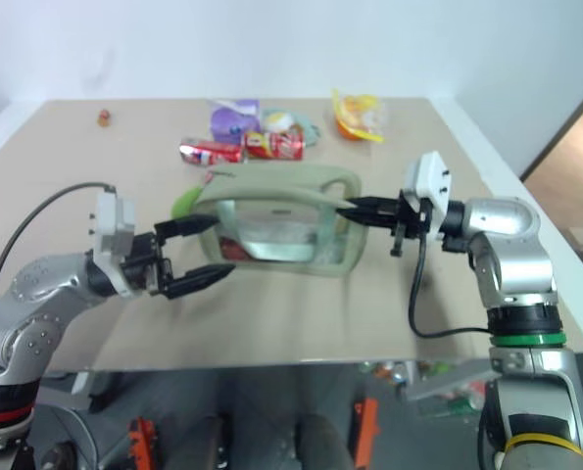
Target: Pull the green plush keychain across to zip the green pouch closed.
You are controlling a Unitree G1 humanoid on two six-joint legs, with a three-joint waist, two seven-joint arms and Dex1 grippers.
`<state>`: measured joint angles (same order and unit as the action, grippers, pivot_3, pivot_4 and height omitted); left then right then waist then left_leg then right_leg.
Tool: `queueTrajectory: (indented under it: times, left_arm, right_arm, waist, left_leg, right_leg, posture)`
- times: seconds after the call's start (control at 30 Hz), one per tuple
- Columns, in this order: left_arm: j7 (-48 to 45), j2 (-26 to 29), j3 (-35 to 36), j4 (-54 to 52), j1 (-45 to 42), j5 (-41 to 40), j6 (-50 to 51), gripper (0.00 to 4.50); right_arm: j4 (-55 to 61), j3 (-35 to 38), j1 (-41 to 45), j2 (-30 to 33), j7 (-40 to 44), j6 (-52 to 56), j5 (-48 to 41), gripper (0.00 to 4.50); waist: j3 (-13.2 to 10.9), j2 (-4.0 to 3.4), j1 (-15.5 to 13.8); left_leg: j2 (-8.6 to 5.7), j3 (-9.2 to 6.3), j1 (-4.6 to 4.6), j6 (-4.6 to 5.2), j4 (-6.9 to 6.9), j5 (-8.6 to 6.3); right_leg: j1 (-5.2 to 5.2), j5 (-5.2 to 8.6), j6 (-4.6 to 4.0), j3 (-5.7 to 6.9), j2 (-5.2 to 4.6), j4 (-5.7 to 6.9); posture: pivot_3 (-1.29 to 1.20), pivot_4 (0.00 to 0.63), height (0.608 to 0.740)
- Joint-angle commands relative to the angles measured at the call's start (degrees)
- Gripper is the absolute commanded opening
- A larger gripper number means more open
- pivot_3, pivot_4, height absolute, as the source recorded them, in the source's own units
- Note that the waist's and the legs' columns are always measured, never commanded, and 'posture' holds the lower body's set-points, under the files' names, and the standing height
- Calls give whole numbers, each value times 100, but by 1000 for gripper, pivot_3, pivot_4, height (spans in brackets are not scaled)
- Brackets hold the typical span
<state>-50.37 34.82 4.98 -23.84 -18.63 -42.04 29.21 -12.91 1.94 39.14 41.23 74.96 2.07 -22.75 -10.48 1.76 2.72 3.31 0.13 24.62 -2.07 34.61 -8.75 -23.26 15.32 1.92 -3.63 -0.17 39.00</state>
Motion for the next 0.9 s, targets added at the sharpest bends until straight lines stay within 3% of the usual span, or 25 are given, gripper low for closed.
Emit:
queueTrajectory:
  times: [0.03, 0.2, 0.33, 0.63, 0.87, 0.9]
  left_arm:
    - [230, 32, 364, -213, -39, -333, 165, 4500]
    - [720, 219, 1032, -177, -171, -906, 589, 4500]
    - [713, 557, 1400, 317, -55, -485, 343, 4500]
    - [174, 371, 779, 1391, -357, 391, -427, 4500]
    - [64, 261, 667, 1553, -520, 354, -335, 4500]
    - [78, 233, 695, 1543, -548, 319, -326, 3968]
  right_arm:
    - [-55, -110, 169, -25, 190, -312, 151, 72]
    - [-78, -57, 220, -5, 147, -239, 142, 72]
    - [-25, -15, 121, 10, 54, -219, 172, 72]
    - [47, 13, 138, 40, -151, -152, 236, 72]
    - [221, 109, 20, 184, -257, -75, 242, 72]
    - [261, 121, -8, 203, -272, -58, 231, 0]
  waist:
    - [0, 0, 6]
    - [0, 0, 8]
    - [0, 0, 7]
    - [0, 0, -3]
    - [0, 0, -9]
    - [0, 0, -9]
  left_leg:
    - [1, 0, -2, 0, 0, 0]
    - [14, 0, -10, -1, 1, 1]
    - [17, 2, -11, -1, 0, 1]
    - [15, 7, -10, -4, 1, 3]
    - [16, 11, -5, -5, -1, 2]
    - [15, 12, -4, -6, -2, 2]
  right_leg:
    - [0, -1, -1, 0, 1, 1]
    - [2, -8, -10, -3, 17, 6]
    - [1, -7, -11, -6, 20, 6]
    - [1, -10, -11, -7, 18, 5]
    - [-5, -7, -8, -11, 17, 5]
    - [-4, -6, -6, -11, 15, 5]
  posture:
    - [0, 150, 740]
    - [0, 150, 740]
    - [0, 150, 740]
    - [0, 150, 740]
    - [0, 150, 740]
    - [0, 150, 740]
